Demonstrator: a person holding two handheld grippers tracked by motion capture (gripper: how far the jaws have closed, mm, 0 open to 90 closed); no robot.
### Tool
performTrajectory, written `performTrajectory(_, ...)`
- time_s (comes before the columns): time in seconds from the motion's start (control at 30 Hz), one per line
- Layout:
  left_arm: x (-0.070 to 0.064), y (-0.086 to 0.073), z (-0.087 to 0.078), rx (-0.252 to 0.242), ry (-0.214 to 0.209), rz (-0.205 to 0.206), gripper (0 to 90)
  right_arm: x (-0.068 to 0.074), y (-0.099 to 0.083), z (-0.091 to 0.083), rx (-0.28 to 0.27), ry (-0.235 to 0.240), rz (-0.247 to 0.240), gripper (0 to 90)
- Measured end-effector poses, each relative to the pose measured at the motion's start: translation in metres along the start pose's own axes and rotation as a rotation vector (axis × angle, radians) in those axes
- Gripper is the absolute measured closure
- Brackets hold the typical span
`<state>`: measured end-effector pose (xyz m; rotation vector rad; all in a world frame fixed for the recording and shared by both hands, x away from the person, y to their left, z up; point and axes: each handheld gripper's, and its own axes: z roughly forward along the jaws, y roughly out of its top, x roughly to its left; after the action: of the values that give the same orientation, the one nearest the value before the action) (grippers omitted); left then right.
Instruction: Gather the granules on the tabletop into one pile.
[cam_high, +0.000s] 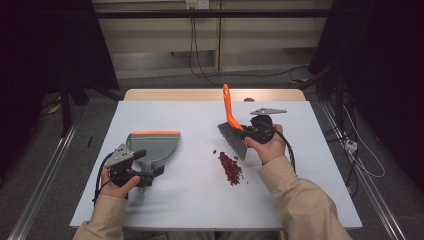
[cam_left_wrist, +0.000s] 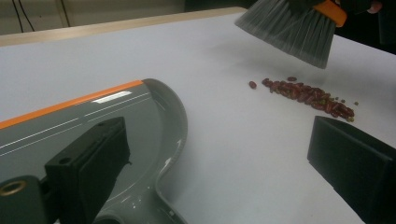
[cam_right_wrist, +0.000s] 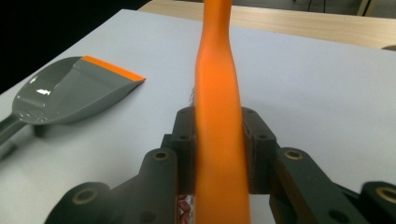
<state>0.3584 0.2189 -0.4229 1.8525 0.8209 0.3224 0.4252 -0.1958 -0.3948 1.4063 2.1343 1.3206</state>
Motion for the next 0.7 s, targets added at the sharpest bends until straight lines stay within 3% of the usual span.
performTrajectory(0.47,0.000,0.000,0.001,0.004,0.001,-0.001,5.2,-0.007,0.003,0.012,0.009,0.019,-0.160,70.9)
performTrajectory(0.7,0.000,0.000,0.001,0.001,0.003,-0.003,5.2,-0.011,0.006,0.022,0.025,0.025,-0.303,70.9)
